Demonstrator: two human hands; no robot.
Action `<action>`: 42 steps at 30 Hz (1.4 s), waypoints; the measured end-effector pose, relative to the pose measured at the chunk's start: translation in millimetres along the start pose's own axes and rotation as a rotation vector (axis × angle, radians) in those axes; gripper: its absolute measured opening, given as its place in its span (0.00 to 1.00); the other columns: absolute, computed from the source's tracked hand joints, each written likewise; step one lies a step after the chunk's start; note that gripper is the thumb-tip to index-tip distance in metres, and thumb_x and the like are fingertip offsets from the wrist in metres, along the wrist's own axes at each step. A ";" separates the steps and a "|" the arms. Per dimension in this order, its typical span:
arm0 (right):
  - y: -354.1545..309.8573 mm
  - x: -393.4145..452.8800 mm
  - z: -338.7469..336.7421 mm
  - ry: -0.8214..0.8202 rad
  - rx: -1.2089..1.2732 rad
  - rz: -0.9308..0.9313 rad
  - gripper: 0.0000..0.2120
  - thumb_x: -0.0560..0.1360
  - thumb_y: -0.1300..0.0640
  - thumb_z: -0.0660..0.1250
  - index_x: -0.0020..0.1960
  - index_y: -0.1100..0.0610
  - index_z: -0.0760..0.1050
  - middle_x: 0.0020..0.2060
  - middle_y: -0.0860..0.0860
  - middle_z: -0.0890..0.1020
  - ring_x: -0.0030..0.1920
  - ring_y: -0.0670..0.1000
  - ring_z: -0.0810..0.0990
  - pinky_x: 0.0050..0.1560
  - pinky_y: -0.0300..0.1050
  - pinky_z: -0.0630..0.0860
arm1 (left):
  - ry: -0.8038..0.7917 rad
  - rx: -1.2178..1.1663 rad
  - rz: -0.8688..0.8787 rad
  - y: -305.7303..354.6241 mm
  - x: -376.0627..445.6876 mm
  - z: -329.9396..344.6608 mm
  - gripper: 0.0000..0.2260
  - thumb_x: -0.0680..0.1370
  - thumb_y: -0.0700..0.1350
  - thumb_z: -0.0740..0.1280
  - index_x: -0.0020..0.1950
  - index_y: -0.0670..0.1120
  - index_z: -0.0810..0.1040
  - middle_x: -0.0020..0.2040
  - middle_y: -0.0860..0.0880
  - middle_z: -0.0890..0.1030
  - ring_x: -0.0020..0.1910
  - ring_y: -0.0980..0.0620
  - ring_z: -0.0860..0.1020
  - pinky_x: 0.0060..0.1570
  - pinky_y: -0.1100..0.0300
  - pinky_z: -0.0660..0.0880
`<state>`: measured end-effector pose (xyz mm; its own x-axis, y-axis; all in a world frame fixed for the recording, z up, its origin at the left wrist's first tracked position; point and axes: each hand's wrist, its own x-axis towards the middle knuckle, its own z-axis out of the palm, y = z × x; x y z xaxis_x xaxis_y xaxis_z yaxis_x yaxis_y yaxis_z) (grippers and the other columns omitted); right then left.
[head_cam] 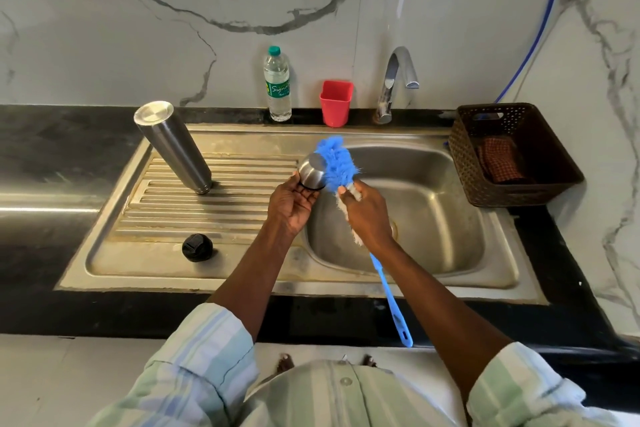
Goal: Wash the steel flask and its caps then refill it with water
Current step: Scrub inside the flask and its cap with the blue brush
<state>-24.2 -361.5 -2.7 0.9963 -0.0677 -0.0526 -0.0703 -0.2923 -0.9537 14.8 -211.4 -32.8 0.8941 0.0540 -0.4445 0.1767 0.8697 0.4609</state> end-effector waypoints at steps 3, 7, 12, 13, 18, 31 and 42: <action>1.4 -3.7 1.7 -0.030 -0.169 -0.126 0.08 0.79 0.52 0.64 0.56 0.50 0.80 0.43 0.43 0.83 0.40 0.40 0.79 0.43 0.36 0.74 | 0.031 0.005 -0.009 1.2 0.7 -1.6 0.08 0.83 0.39 0.59 0.54 0.37 0.76 0.42 0.40 0.85 0.40 0.45 0.86 0.43 0.51 0.83; 2.2 6.8 -3.1 0.014 -0.249 -0.136 0.05 0.78 0.53 0.64 0.49 0.51 0.78 0.40 0.49 0.83 0.41 0.51 0.79 0.43 0.50 0.76 | 0.030 0.006 -0.016 -4.6 -4.6 2.3 0.08 0.83 0.37 0.59 0.53 0.35 0.76 0.41 0.40 0.85 0.39 0.45 0.85 0.43 0.51 0.82; 8.3 2.9 -1.0 -0.039 -0.515 -0.279 0.08 0.78 0.54 0.64 0.56 0.51 0.77 0.48 0.54 0.83 0.48 0.56 0.79 0.43 0.45 0.70 | 0.050 0.050 0.015 -2.9 4.1 0.7 0.07 0.83 0.38 0.60 0.54 0.36 0.76 0.42 0.41 0.85 0.39 0.46 0.85 0.43 0.52 0.83; 6.8 7.4 -4.2 -0.003 -0.443 -0.195 0.03 0.78 0.54 0.64 0.49 0.52 0.76 0.44 0.53 0.83 0.46 0.57 0.79 0.42 0.45 0.70 | 0.038 0.051 0.016 -3.7 2.1 0.8 0.07 0.83 0.37 0.61 0.54 0.36 0.76 0.43 0.40 0.85 0.41 0.45 0.85 0.45 0.50 0.82; 7.3 -0.5 -3.2 -0.016 -0.390 -0.177 0.05 0.78 0.53 0.64 0.50 0.53 0.77 0.40 0.50 0.83 0.40 0.53 0.78 0.41 0.46 0.72 | 0.064 0.042 0.072 5.9 7.4 4.5 0.11 0.82 0.38 0.61 0.61 0.33 0.74 0.50 0.38 0.83 0.45 0.43 0.84 0.52 0.49 0.80; -31.2 25.7 9.3 -0.104 0.533 0.555 0.08 0.79 0.55 0.64 0.45 0.58 0.76 0.34 0.57 0.77 0.28 0.51 0.73 0.24 0.37 0.67 | 0.020 0.097 0.212 -9.7 -1.3 15.0 0.05 0.81 0.38 0.65 0.53 0.39 0.79 0.44 0.44 0.84 0.42 0.51 0.82 0.45 0.60 0.80; -40.7 30.6 15.6 -0.149 0.789 0.689 0.10 0.82 0.58 0.57 0.44 0.60 0.69 0.31 0.56 0.70 0.20 0.48 0.70 0.19 0.33 0.64 | -0.065 0.435 0.347 -5.7 -6.0 16.6 0.05 0.80 0.38 0.67 0.51 0.41 0.82 0.40 0.51 0.86 0.42 0.57 0.83 0.46 0.64 0.77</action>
<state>9.9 -336.8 29.9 0.7530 0.1504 -0.6406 -0.6243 0.4710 -0.6232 15.3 -224.8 -20.0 0.9511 0.2587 -0.1685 0.0088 0.5230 0.8523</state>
